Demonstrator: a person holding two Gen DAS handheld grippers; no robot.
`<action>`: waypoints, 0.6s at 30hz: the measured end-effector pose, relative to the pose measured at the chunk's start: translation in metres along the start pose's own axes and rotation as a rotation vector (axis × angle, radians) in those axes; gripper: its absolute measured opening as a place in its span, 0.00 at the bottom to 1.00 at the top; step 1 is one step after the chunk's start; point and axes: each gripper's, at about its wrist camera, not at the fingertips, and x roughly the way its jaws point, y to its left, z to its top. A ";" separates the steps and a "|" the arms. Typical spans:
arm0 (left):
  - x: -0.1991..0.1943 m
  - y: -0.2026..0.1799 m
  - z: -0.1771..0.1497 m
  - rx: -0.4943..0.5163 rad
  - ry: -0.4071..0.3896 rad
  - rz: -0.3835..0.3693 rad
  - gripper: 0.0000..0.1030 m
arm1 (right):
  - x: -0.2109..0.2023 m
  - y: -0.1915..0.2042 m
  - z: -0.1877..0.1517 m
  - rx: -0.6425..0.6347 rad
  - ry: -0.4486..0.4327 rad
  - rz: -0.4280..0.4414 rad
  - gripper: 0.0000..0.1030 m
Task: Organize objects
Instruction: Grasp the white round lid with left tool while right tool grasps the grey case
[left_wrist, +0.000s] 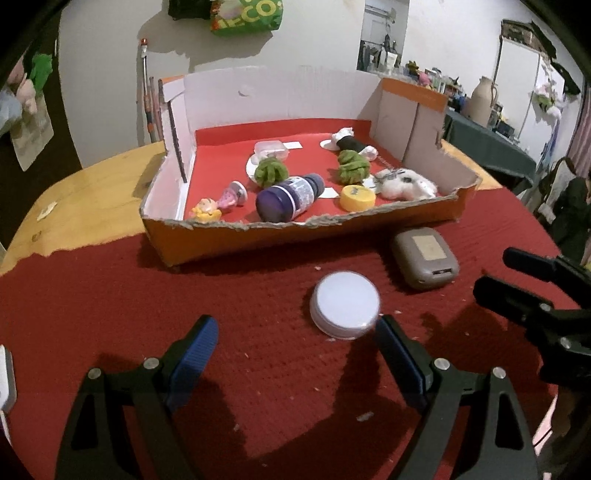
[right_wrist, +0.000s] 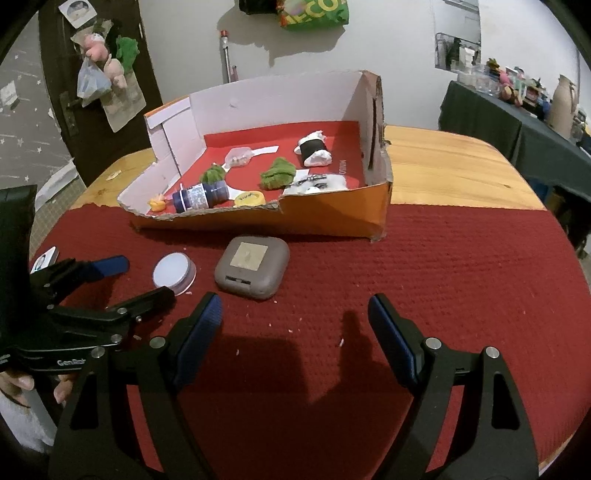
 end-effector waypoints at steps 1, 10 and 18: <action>0.001 0.000 0.001 0.012 0.001 0.009 0.86 | 0.003 0.001 0.002 -0.003 0.006 0.002 0.79; 0.001 0.019 0.003 0.034 0.008 0.019 0.86 | 0.029 0.018 0.016 -0.021 0.047 0.030 0.79; 0.001 0.028 0.004 0.044 0.014 -0.006 0.86 | 0.050 0.025 0.021 -0.047 0.095 -0.020 0.79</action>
